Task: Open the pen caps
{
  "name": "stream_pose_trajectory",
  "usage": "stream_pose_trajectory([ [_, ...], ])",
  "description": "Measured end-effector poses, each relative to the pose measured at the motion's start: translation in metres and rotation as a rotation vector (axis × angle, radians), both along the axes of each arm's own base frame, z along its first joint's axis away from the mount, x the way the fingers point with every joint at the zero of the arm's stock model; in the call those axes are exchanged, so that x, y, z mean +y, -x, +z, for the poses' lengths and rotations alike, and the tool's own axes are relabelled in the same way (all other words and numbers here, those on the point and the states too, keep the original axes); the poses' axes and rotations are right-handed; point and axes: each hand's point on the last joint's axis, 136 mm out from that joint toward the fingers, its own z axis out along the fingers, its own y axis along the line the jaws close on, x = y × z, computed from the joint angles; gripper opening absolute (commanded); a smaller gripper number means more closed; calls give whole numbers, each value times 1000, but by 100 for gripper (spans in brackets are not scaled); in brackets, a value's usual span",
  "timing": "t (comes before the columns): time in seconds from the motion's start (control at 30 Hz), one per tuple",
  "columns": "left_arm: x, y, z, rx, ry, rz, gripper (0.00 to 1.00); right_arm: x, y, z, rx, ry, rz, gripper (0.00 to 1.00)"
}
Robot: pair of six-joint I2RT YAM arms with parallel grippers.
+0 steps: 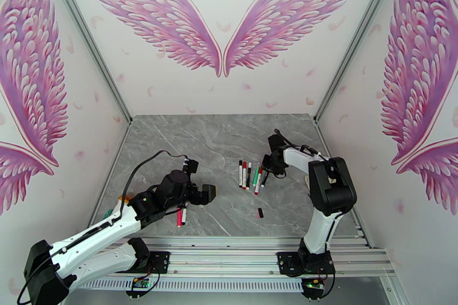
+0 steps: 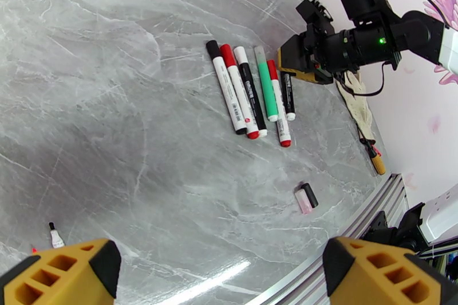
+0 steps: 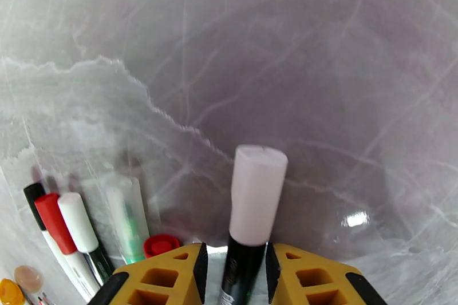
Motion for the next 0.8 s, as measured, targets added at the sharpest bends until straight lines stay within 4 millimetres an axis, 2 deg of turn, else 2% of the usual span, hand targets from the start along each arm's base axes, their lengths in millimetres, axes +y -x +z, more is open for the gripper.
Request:
stream_pose_trajectory([
  [0.8,-3,-2,-5,15,0,5,99,-4,0,-1,14,32,13,21],
])
